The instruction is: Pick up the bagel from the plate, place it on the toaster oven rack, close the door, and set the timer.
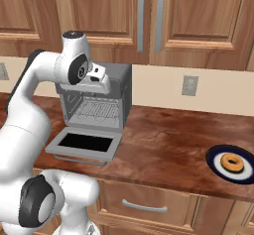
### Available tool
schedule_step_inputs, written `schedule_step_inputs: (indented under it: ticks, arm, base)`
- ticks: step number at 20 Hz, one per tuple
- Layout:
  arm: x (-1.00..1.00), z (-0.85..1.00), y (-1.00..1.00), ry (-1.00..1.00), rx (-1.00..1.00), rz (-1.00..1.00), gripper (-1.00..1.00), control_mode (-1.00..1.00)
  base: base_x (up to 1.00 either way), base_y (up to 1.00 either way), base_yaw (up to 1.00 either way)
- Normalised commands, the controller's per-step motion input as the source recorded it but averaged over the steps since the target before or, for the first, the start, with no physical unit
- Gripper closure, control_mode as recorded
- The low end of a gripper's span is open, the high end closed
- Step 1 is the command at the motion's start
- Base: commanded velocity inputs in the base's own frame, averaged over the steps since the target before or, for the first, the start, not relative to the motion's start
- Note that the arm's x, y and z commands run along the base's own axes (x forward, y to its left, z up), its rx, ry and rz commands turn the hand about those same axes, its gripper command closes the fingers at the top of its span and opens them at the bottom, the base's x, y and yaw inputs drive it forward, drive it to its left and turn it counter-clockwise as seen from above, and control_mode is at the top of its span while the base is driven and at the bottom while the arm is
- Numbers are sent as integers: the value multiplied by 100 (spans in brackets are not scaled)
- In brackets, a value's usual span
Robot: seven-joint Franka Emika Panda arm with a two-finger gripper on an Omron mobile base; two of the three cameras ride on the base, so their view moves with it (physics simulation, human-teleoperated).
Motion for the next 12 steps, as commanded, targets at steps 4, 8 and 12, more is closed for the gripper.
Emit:
schedule_step_inputs:
  ticks: [4, 8, 12]
  arm:
    - [-19, 0, 17, -1, -1, 0, -100, -100]
    - [-43, 0, 53, -3, -13, 0, -100, -100]
    - [-34, 0, 72, 0, -22, 0, -100, -100]
  base:
    - [0, 0, 0]
    - [0, 0, 0]
    - [0, 0, 0]
